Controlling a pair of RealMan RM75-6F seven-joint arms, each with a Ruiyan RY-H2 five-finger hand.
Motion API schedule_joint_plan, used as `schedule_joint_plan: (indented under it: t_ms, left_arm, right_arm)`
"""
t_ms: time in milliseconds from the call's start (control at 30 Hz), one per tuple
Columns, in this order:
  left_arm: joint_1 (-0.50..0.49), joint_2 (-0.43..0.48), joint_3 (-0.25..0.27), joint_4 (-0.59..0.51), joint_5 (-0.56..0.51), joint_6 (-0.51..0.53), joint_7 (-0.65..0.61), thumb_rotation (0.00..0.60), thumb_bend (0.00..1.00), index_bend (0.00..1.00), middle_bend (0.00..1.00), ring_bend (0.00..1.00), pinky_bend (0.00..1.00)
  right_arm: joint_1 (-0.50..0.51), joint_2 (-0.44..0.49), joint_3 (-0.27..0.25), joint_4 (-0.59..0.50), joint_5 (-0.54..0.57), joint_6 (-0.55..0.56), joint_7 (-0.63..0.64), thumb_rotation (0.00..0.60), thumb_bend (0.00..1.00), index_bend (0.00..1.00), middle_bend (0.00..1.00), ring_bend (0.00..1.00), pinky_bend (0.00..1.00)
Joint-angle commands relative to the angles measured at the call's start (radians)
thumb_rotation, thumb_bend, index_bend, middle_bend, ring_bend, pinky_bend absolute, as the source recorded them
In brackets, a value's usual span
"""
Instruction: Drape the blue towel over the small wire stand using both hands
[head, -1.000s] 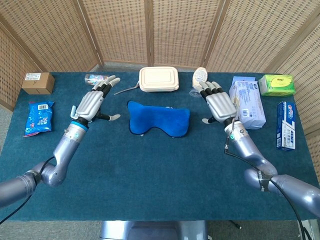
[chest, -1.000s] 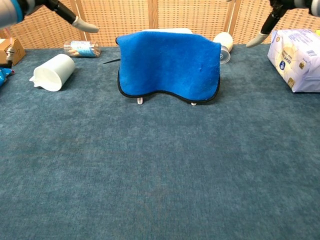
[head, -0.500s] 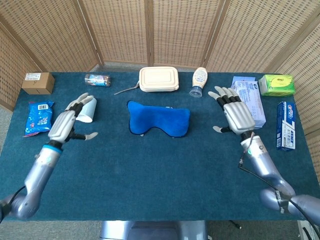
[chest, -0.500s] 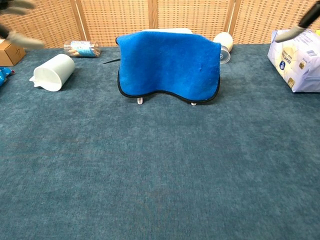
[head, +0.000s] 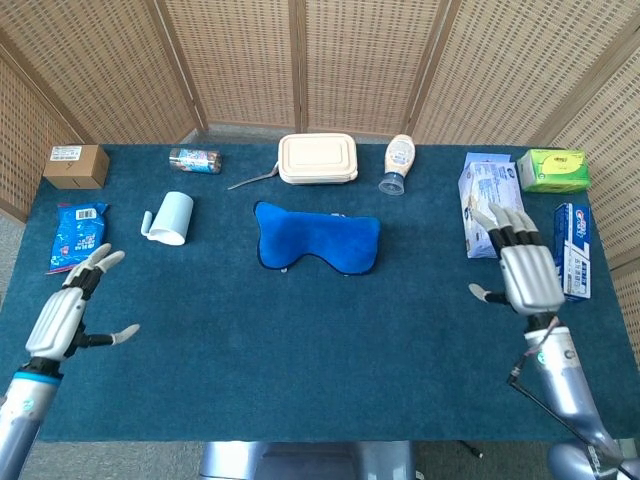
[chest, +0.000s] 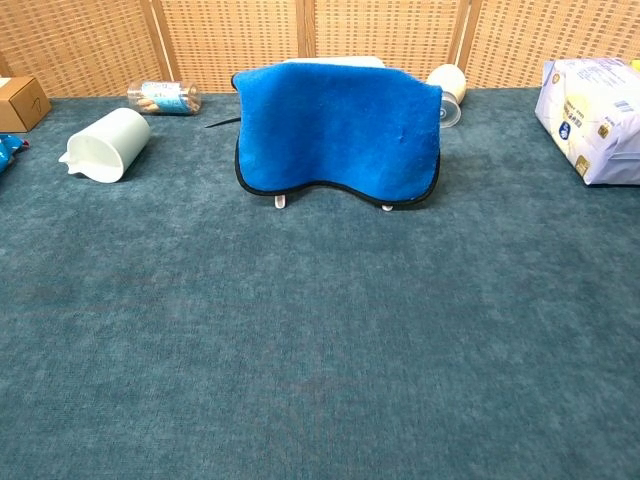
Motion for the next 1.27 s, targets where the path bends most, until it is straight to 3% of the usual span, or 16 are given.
schedule_joint_plan:
  t_ms: [33,267,533,900,1267]
  left_arm:
    - [0.049,0.005,0.036,-0.008,0.040,0.050,0.017,0.600,0.20,0.12,0.01,0.00,0.00]
    - [0.139,0.003,0.088,-0.007,0.099,0.152,0.109,0.600,0.20,0.15,0.03,0.00,0.00]
    - [0.262,-0.002,0.145,-0.032,0.186,0.297,0.358,0.600,0.20,0.20,0.06,0.00,0.00]
    - [0.283,-0.009,0.128,-0.080,0.216,0.288,0.453,0.600,0.20,0.23,0.08,0.00,0.00]
    - [0.279,-0.011,0.094,-0.097,0.191,0.255,0.469,0.600,0.20,0.23,0.08,0.00,0.00]
  right_arm:
    - [-0.040,0.012,-0.021,-0.030,0.001,0.035,-0.020,0.600,0.03,0.11,0.00,0.00,0.00]
    - [-0.127,0.024,-0.057,-0.068,0.006,0.115,-0.054,0.600,0.03,0.11,0.00,0.00,0.00]
    - [-0.262,0.024,-0.113,-0.082,-0.031,0.234,-0.048,0.600,0.04,0.11,0.00,0.00,0.00]
    - [-0.308,0.016,-0.113,-0.059,-0.074,0.231,-0.025,0.600,0.04,0.11,0.00,0.00,0.00]
    - [-0.334,-0.004,-0.095,-0.043,-0.083,0.221,-0.019,0.600,0.04,0.11,0.00,0.00,0.00]
